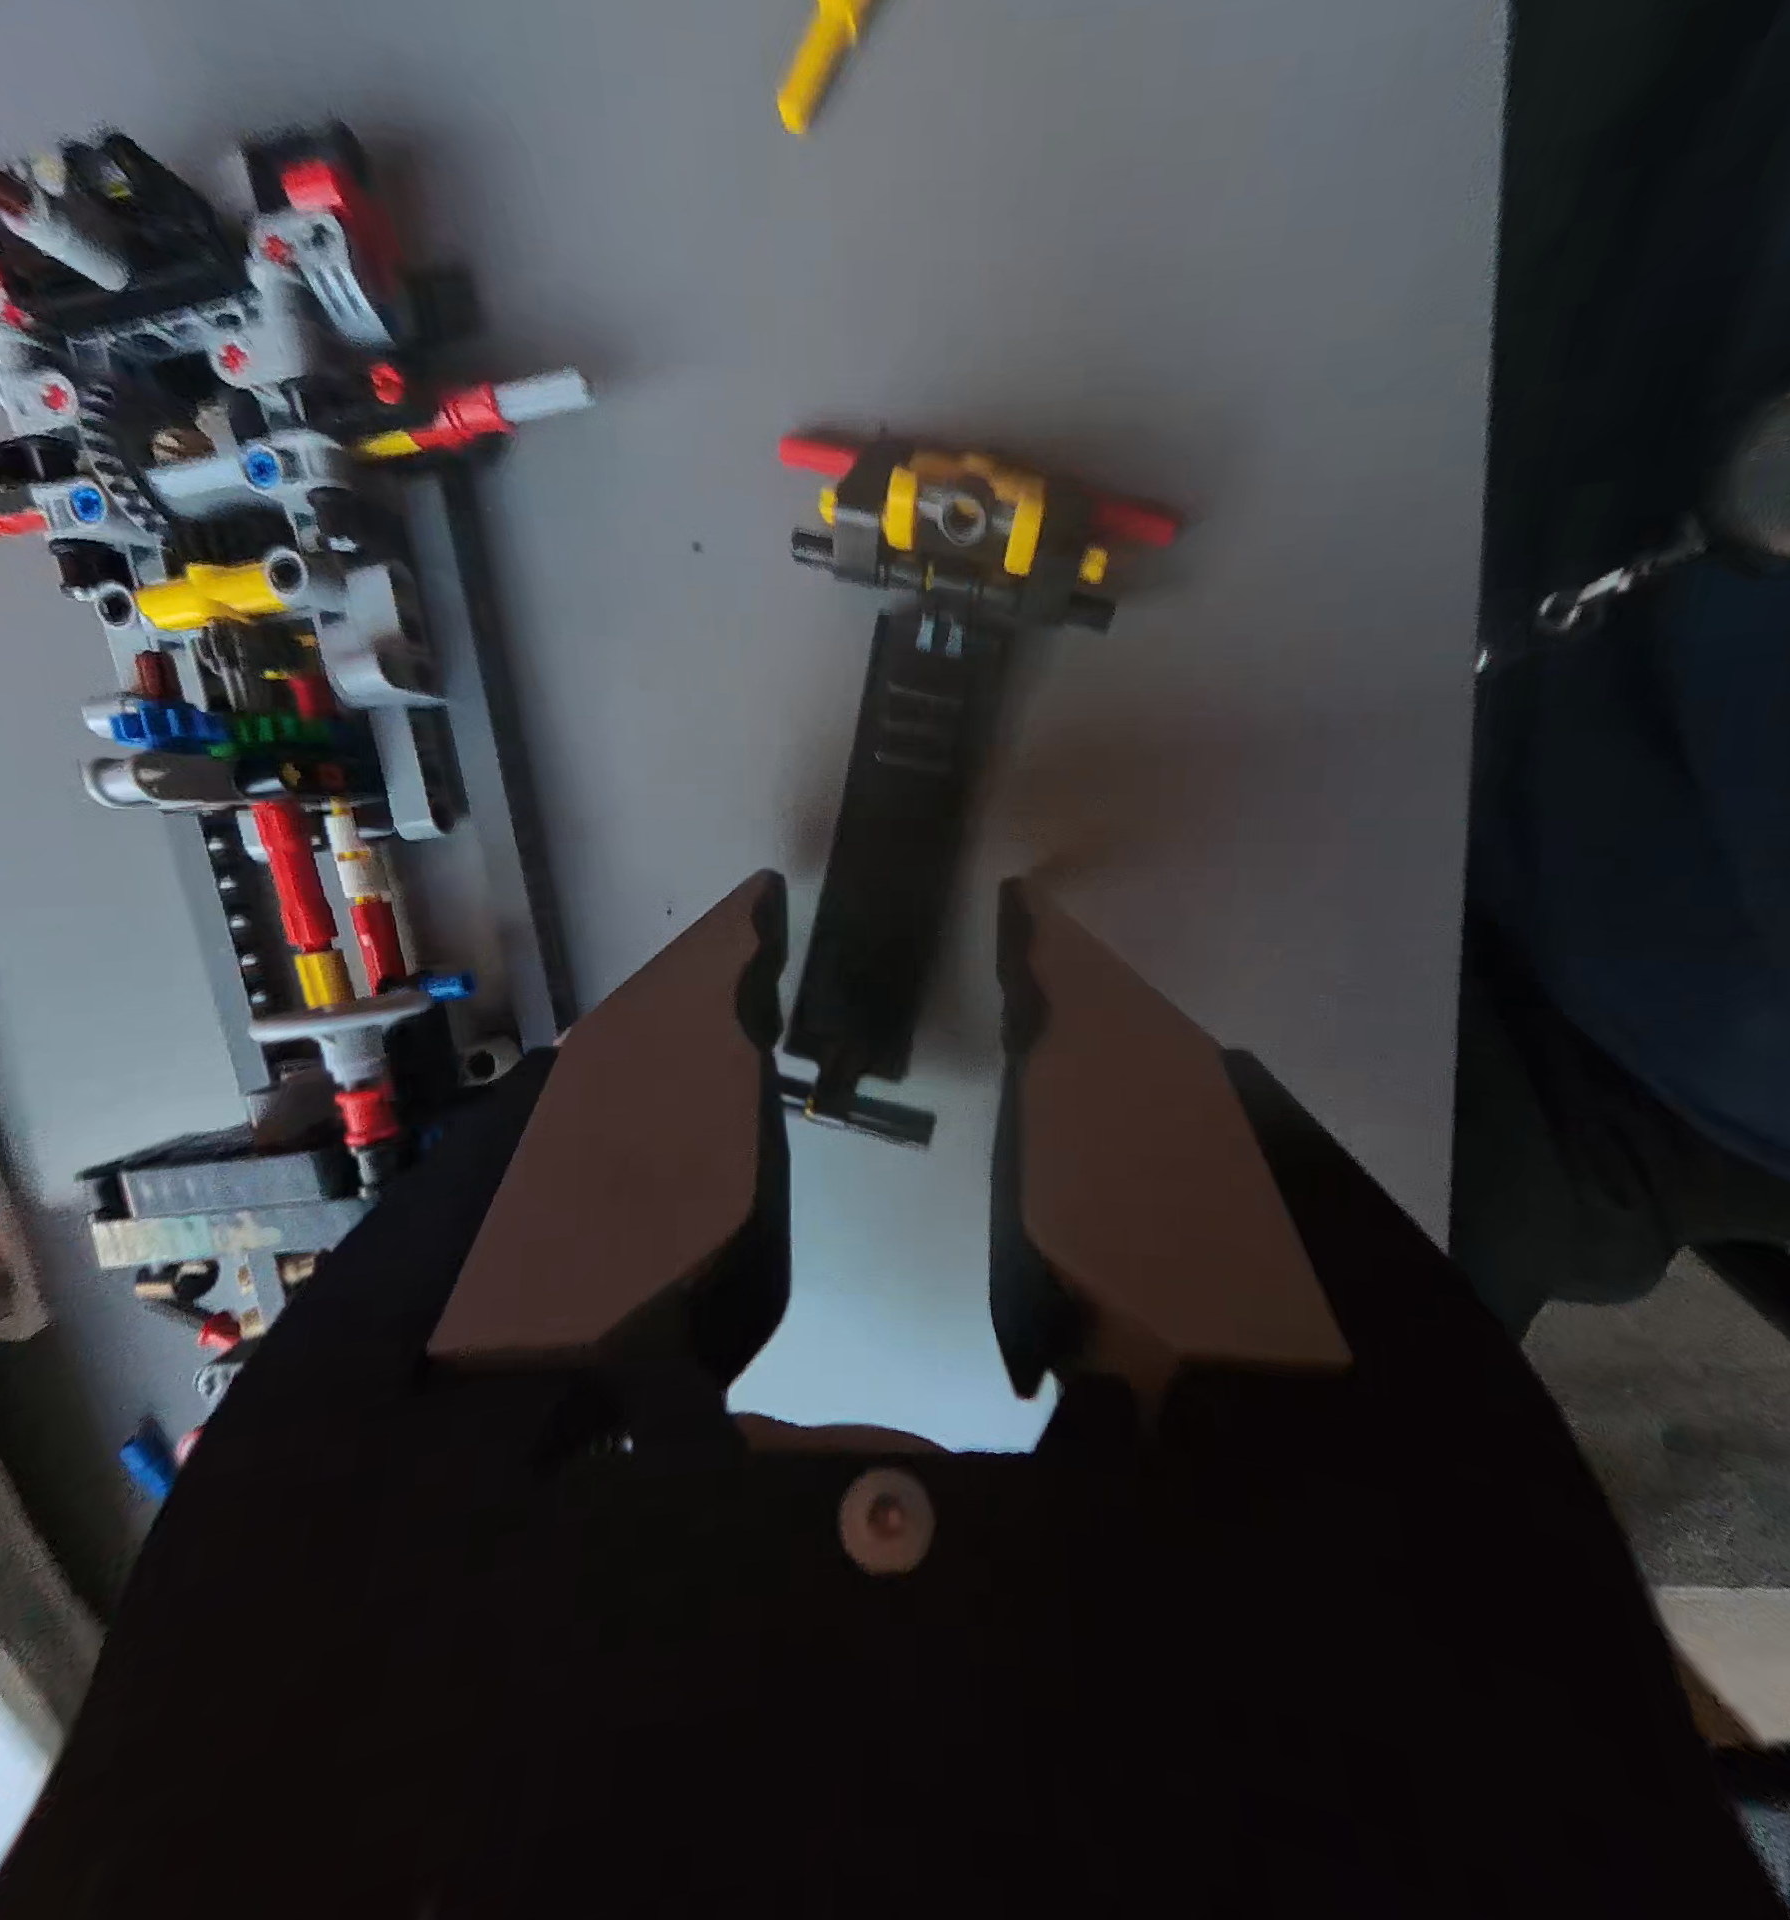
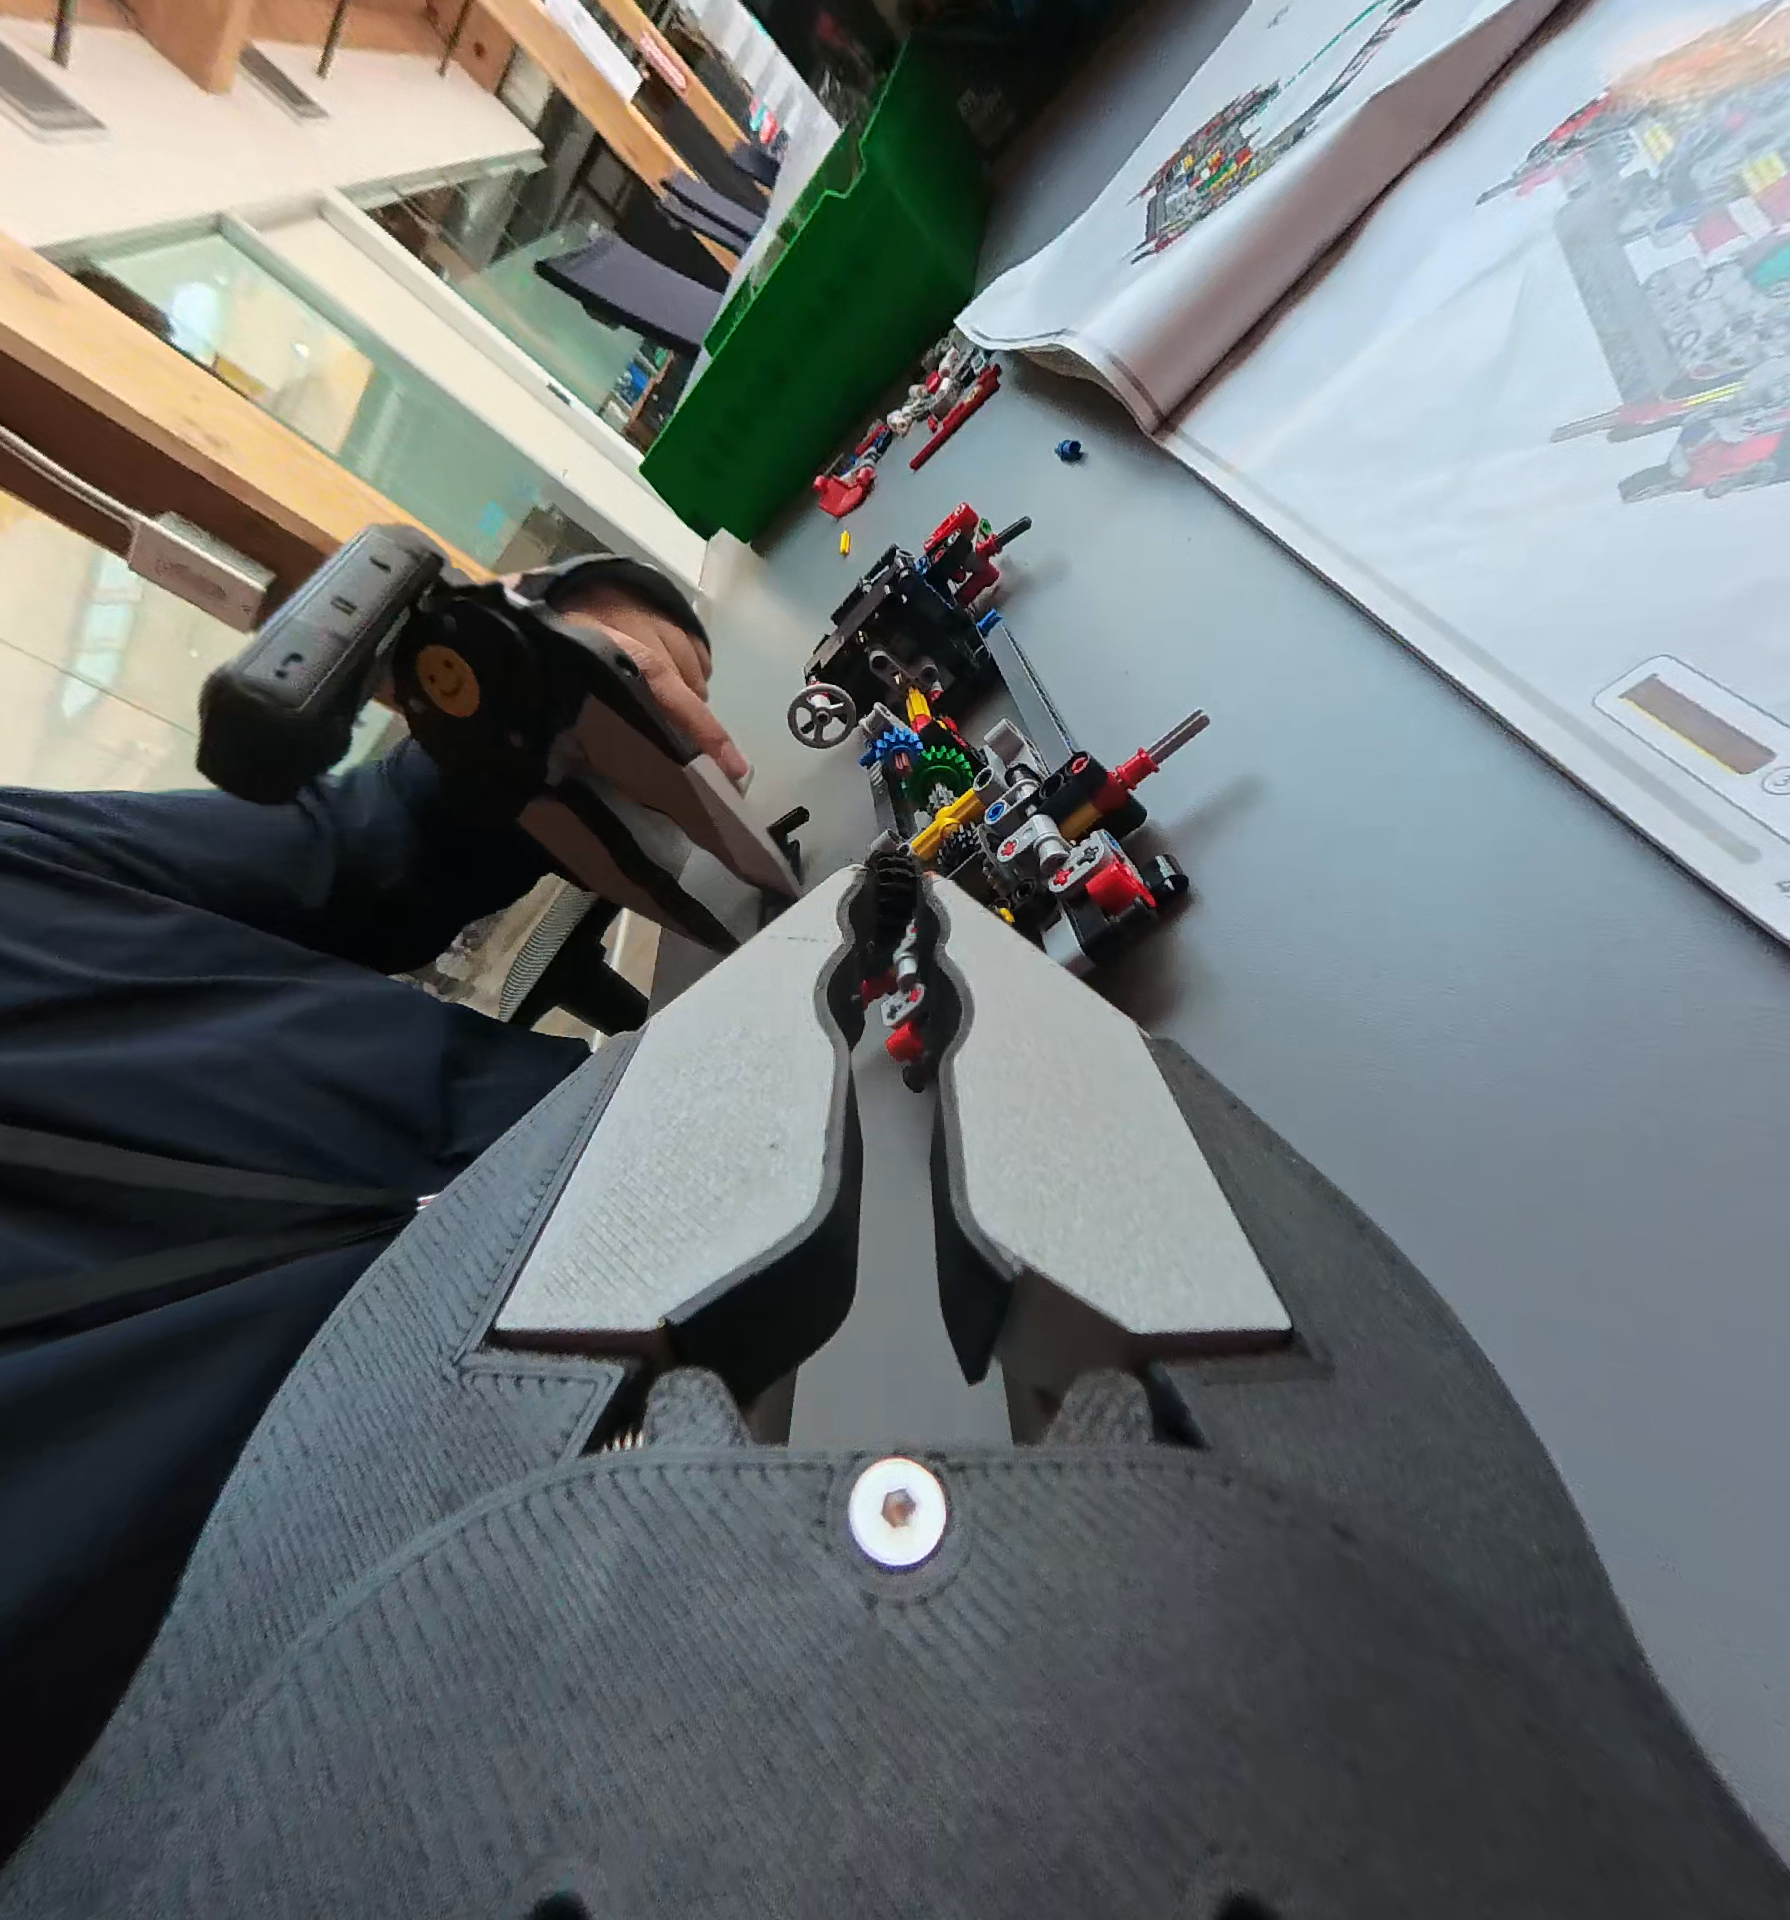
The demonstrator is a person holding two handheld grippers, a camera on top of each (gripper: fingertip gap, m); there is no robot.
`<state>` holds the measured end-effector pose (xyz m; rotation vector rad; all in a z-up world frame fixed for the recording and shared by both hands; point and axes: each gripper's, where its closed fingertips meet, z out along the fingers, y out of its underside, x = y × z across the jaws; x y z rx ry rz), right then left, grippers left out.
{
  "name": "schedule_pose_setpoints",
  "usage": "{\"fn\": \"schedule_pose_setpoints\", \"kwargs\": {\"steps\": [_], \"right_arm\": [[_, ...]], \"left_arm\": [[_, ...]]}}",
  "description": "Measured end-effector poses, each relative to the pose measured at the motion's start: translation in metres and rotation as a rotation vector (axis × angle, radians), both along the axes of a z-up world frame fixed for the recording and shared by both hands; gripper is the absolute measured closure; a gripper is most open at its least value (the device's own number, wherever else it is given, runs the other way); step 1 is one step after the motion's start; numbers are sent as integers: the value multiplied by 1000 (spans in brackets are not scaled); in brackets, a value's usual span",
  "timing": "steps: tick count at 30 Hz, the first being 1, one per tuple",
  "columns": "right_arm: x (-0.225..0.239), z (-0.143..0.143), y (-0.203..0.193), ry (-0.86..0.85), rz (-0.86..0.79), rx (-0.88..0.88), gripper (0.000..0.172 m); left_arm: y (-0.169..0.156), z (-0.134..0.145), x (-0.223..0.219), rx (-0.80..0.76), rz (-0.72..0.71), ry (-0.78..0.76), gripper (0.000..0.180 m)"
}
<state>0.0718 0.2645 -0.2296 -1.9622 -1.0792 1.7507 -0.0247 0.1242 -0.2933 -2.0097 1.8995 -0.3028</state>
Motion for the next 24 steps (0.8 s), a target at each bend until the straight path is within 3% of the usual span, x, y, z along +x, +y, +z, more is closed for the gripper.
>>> {"fn": "schedule_pose_setpoints", "kwargs": {"steps": [2,4,11,18,21,24], "right_arm": [[0,-2,-1,-2,6,-4,168],[1,-6,-2,-14,17,-5,167],[8,-25,-3,-107,47,-38,167],[24,-56,2,-310,23,51,151],[30,-46,15,-322,-68,156,136],[24,-3,1,-198,-139,298,126]], "left_arm": [[10,-2,1,-17,27,4,140],[8,-3,2,-81,25,-4,155],[6,-1,2,-41,41,-72,158],[7,22,0,-39,135,-288,159],[8,24,-5,-41,179,-329,158],[8,24,-7,-28,207,-346,158]]}}
